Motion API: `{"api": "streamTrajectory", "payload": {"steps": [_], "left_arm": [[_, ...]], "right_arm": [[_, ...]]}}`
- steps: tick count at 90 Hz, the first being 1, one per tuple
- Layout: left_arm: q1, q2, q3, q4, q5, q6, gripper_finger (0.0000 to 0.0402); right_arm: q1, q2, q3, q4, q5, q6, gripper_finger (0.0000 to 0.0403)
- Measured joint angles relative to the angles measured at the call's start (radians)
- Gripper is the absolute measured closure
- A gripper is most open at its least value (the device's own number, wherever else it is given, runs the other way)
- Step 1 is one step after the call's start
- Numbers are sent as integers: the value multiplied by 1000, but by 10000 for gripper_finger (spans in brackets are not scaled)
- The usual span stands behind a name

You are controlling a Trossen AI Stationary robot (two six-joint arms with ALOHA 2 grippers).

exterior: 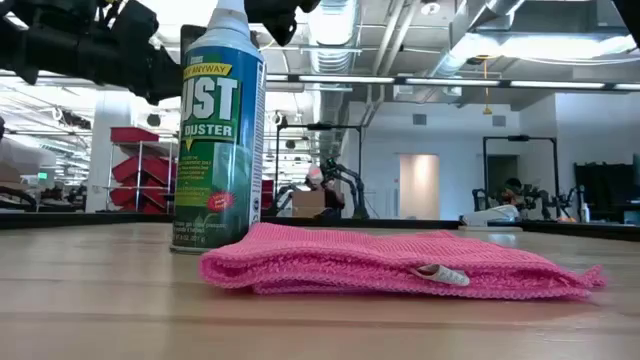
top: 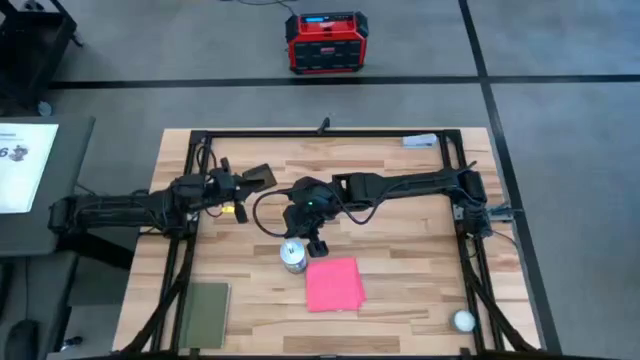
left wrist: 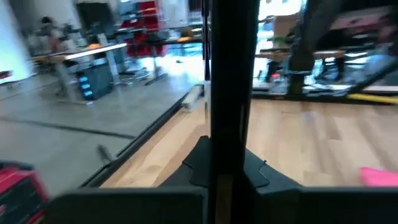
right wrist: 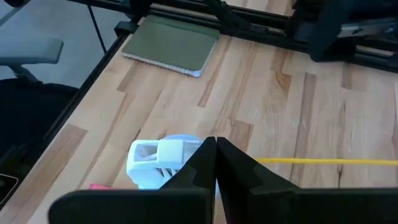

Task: Apply microfiber cloth
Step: Spray the front of the cellphone with the white spray bottle

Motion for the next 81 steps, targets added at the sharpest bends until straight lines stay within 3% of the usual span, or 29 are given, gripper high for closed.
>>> {"api": "streamTrajectory", "payload": {"steps": [39,62,81], "left_arm": [[146,54,16,2,216,1,401],[159,152,62,11,226,26,401],[159,119,62,0,196,39,401]], "right_arm": [[0,24,2,12,-9,-3,403],[0,56,5,14,-36,8,403],[-1,60,33,-15,-35,3,403]]}}
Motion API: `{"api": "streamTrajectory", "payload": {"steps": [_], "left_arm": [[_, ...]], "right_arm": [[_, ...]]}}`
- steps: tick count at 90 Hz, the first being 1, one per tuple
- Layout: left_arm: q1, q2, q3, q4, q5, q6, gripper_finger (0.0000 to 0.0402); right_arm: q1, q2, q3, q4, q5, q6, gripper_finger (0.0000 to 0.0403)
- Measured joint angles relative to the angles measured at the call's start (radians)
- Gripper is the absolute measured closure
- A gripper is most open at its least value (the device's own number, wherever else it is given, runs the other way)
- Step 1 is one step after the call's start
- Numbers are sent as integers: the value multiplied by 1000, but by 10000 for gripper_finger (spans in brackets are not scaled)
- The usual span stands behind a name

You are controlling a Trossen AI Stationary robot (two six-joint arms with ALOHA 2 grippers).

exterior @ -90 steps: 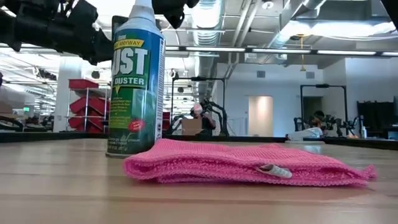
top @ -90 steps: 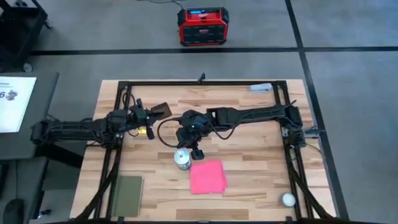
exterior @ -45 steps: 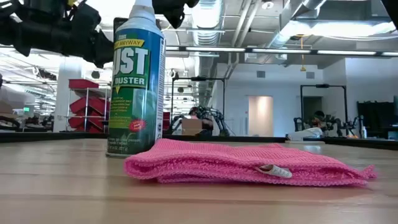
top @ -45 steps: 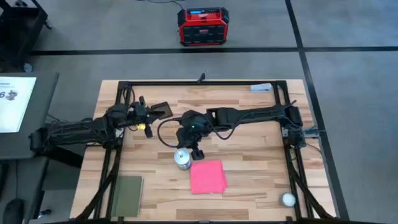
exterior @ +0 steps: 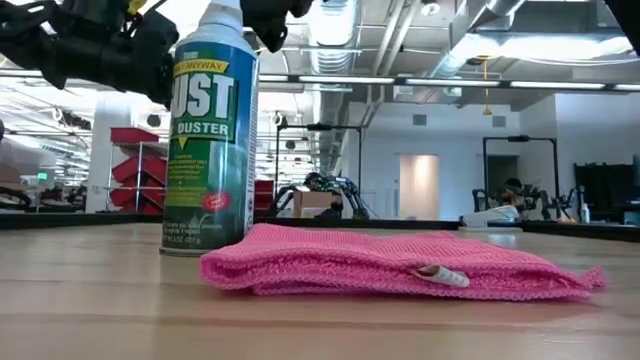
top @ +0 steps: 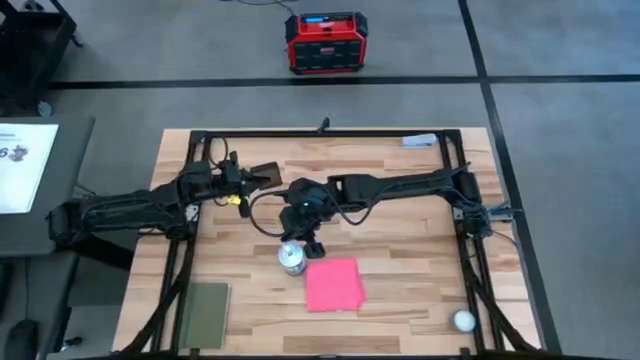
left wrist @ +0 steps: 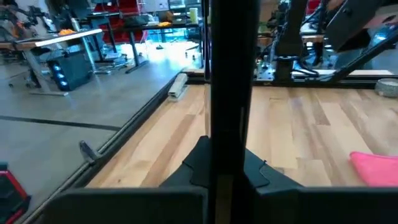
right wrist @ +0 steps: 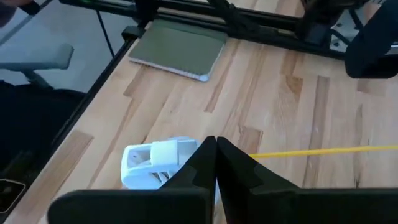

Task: Apply microfiber cloth
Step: Spray the front of the cellphone with the white spray bottle, then wipe the front of the cellphone with the pink microfiber cloth

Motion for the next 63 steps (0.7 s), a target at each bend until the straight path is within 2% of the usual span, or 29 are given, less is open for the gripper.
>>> {"api": "streamTrajectory", "payload": {"steps": [20,29,52,63], "left_arm": [[0,-127,0,-111,-28,6,401],[0,-165,1,-167,-41,-5,401],[-2,-187,0,-188,-42,-5,401],[-2,-187,0,-200,-42,-5,401]], "right_arm": [[0,-15,14,-15,9,-30,403],[1,-41,14,-25,69,-57,403],[5,-141,9,-90,206,-90,403],[8,-196,-72,-92,223,-82,403]]}}
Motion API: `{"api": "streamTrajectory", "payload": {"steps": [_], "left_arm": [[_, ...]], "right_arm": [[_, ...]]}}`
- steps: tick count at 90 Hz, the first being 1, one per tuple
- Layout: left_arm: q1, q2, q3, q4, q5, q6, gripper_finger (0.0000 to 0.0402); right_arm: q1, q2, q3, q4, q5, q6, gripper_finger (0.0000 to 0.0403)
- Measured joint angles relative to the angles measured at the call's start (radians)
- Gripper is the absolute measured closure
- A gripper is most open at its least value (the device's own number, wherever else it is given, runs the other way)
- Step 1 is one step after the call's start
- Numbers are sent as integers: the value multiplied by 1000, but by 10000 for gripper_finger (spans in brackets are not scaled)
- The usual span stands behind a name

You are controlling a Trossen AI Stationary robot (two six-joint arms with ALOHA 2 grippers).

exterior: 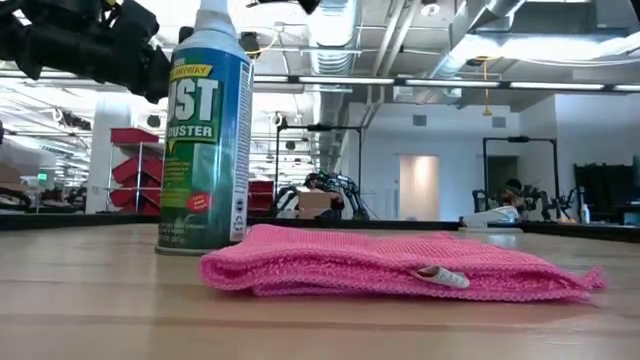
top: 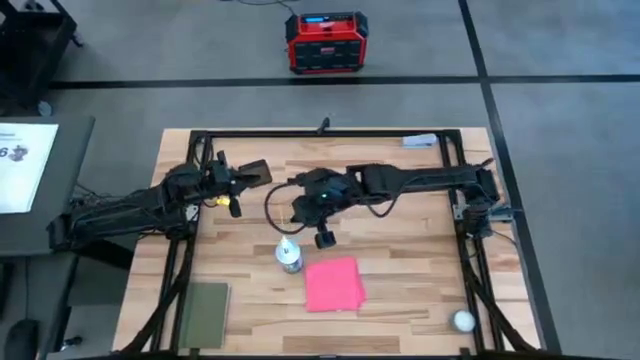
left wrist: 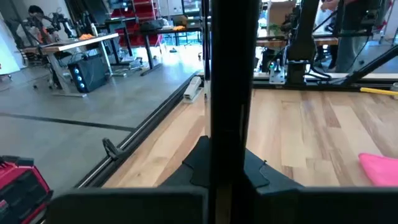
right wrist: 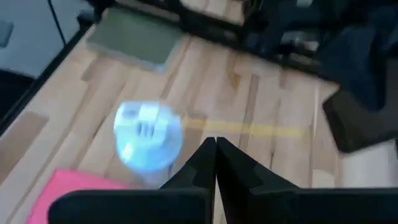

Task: Apply microfiber cloth
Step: Wipe the front of the cellphone with the pink microfiber cloth

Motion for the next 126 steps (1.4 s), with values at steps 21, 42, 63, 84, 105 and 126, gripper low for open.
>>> {"api": "streamTrajectory", "payload": {"steps": [21,42,63,84,105,126], "left_arm": [[0,3,0,-7,13,-2,401],[-1,56,0,54,35,-7,401],[-1,231,0,219,59,-10,401],[0,402,2,429,101,-6,401],[0,529,63,435,114,17,401],[0,557,72,494,147,22,401]], "right_arm": [[-1,-184,-304,185,28,82,403],[-2,-434,-679,461,51,204,403],[14,-524,-919,641,50,335,403],[78,-443,-948,633,6,380,403],[124,-418,-948,565,-45,426,403],[153,-389,-947,493,-44,450,398]]}}
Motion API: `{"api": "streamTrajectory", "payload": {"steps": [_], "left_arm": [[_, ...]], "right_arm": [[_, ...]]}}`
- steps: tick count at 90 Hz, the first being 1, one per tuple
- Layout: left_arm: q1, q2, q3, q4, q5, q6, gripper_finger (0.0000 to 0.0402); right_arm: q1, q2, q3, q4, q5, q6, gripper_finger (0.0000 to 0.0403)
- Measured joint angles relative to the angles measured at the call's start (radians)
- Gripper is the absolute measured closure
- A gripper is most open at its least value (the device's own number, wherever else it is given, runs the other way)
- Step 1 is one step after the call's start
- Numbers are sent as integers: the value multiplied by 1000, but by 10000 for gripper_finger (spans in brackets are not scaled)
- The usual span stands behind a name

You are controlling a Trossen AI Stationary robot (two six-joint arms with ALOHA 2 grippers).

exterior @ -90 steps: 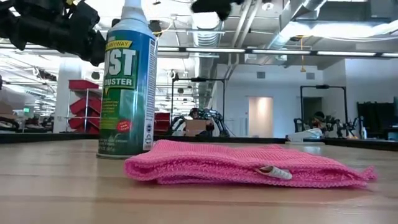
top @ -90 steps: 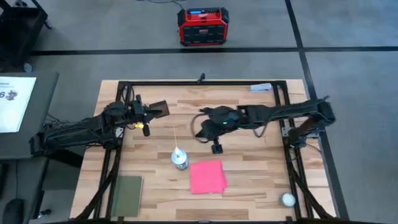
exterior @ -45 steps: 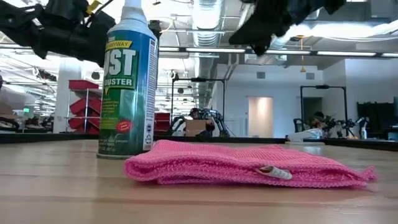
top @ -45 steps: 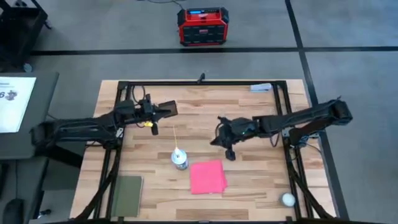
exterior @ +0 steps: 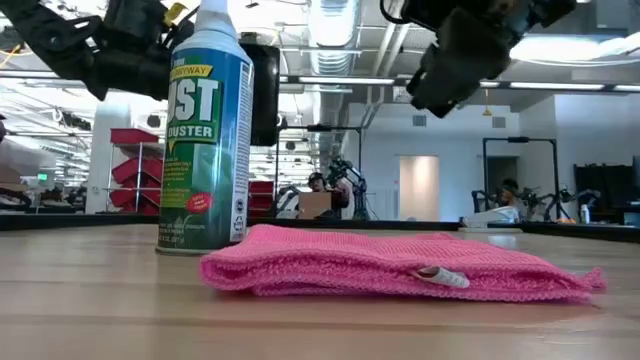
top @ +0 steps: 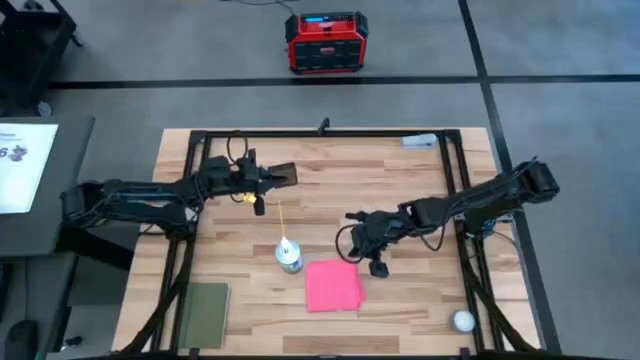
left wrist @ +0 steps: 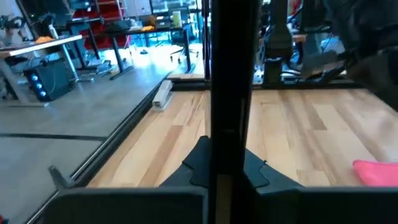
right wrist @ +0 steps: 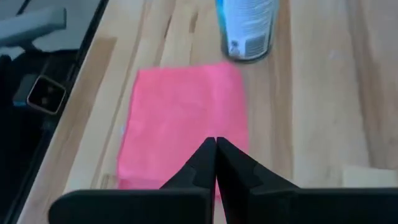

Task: Apply microfiber cloth
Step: Wipe the front of the cellphone with the pink microfiber cloth

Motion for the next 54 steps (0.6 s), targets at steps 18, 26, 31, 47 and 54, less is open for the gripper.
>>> {"api": "streamTrajectory", "payload": {"steps": [18,26,31,47,54], "left_arm": [[0,0,0,15,9,-5,401],[0,0,0,19,11,-4,401],[0,0,0,19,10,-3,401],[0,0,0,22,11,2,401],[0,0,0,21,11,3,401]], "right_arm": [[11,109,22,-14,1,19,341],[11,153,48,-9,-14,27,309],[11,169,66,-11,-19,27,289],[11,200,105,-17,-20,26,232],[10,199,105,-21,-20,26,212]]}}
